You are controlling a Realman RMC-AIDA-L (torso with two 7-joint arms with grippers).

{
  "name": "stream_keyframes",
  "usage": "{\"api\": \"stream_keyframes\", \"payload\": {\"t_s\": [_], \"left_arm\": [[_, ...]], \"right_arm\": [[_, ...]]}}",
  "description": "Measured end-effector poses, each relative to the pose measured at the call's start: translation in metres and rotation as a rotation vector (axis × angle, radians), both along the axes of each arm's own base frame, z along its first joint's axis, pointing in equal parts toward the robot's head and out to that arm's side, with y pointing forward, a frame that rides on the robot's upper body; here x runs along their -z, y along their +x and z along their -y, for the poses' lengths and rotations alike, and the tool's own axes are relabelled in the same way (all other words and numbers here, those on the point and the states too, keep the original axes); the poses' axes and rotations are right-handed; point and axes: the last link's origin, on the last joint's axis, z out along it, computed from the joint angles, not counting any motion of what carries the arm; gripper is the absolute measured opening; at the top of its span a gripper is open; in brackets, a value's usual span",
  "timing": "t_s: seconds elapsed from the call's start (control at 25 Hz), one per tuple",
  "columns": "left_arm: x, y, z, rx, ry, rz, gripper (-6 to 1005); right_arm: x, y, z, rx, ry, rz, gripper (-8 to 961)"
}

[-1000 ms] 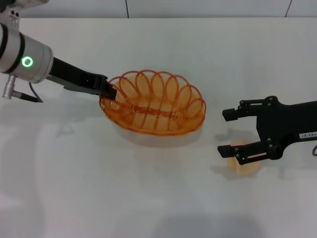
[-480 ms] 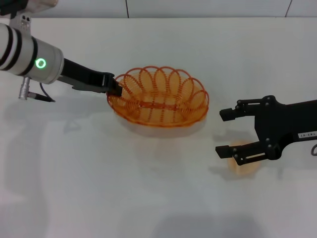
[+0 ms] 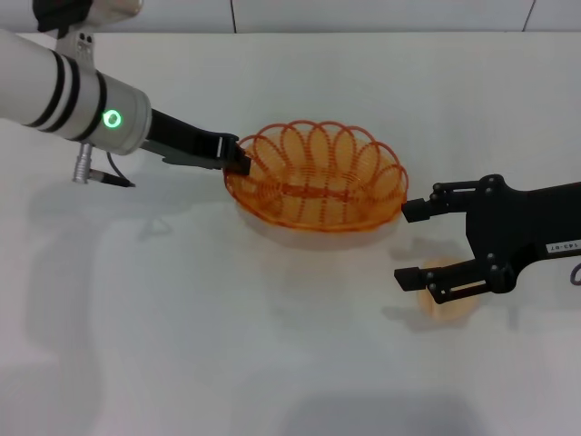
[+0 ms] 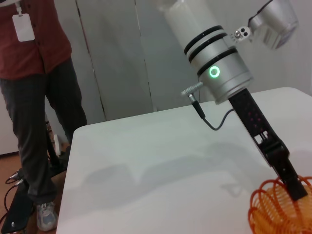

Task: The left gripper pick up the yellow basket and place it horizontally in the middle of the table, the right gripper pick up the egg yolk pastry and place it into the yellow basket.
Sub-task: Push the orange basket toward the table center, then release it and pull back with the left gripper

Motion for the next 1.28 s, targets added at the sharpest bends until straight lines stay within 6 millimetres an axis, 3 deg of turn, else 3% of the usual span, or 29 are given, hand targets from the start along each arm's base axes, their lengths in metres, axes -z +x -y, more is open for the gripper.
{"api": "stream_keyframes", "payload": {"t_s": [1.28], "left_arm": [[0.011, -0.010, 0.005, -0.014, 0.003, 0.022, 96]], "right_arm": [[0.002, 0.000, 0.000, 0.001, -0.009, 0.002, 811]]}}
